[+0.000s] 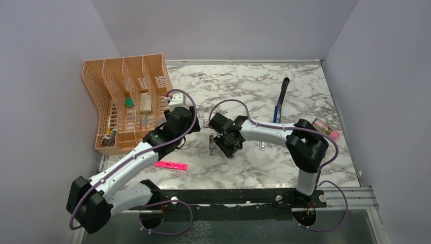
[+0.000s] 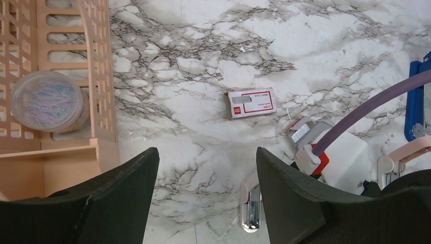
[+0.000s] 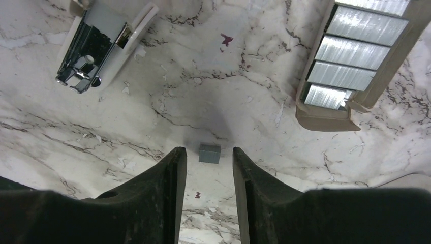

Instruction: Load the staples into the stapler

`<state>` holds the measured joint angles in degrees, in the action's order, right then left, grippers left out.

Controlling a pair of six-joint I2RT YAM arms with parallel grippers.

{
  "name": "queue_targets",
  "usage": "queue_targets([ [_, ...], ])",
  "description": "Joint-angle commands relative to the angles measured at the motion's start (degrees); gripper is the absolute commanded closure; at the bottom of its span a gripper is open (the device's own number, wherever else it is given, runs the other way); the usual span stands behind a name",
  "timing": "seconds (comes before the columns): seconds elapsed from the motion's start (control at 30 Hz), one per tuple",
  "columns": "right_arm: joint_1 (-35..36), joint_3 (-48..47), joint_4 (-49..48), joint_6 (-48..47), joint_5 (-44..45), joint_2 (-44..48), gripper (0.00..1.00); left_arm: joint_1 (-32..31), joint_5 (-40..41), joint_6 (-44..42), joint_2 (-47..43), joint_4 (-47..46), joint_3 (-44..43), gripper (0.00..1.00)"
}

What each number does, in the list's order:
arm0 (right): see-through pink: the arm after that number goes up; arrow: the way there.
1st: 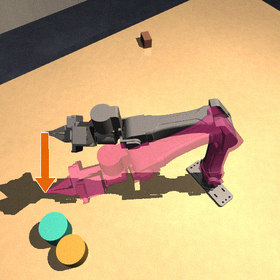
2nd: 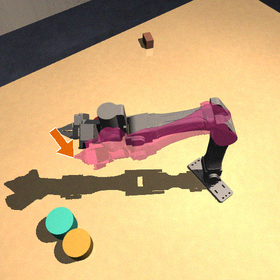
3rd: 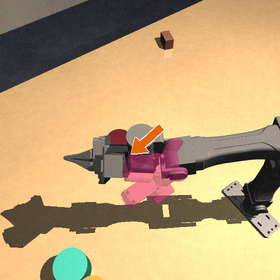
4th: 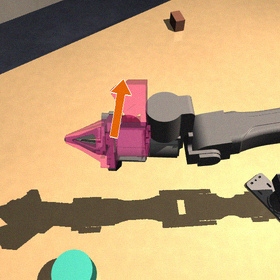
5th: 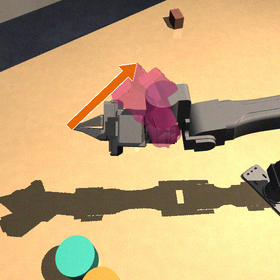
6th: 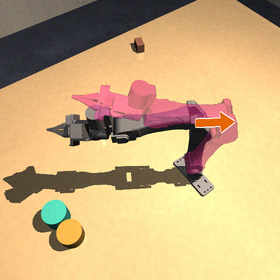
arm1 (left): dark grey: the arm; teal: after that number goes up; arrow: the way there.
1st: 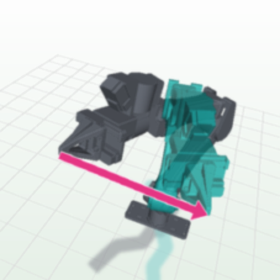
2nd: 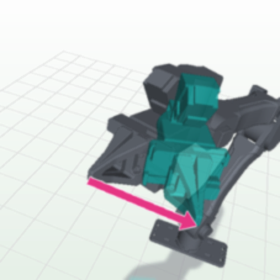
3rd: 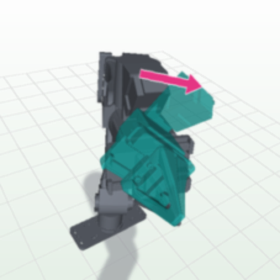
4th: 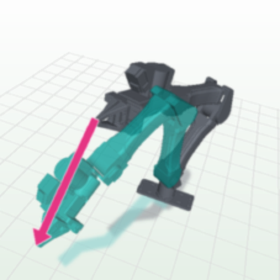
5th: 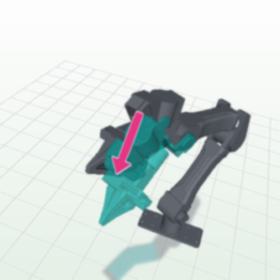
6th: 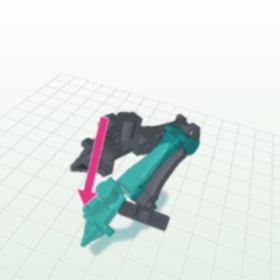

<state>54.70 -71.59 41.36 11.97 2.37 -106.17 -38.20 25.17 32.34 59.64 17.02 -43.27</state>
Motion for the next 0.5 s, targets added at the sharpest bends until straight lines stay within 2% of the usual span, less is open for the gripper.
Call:
queue_targets([
  [0.0, 0.4, -0.8, 0.0, 5.2, 5.4, 2.2, 0.55, 0.3, 1.6, 0.4, -0.9, 0.5, 0.5, 0.29],
  [0.27, 0.4, 0.6, 0.7, 19.2, 12.2, 2.4, 0.58, 0.4, 1.3, 0.4, -0.8, 0.5, 0.7, 0.29],
  [0.47, 0.4, 1.1, 0.2, 20.0, 11.2, 1.3, 0.58, 0.3, 1.0, 0.5, -0.6, 0.4, 0.7, 0.29],
])
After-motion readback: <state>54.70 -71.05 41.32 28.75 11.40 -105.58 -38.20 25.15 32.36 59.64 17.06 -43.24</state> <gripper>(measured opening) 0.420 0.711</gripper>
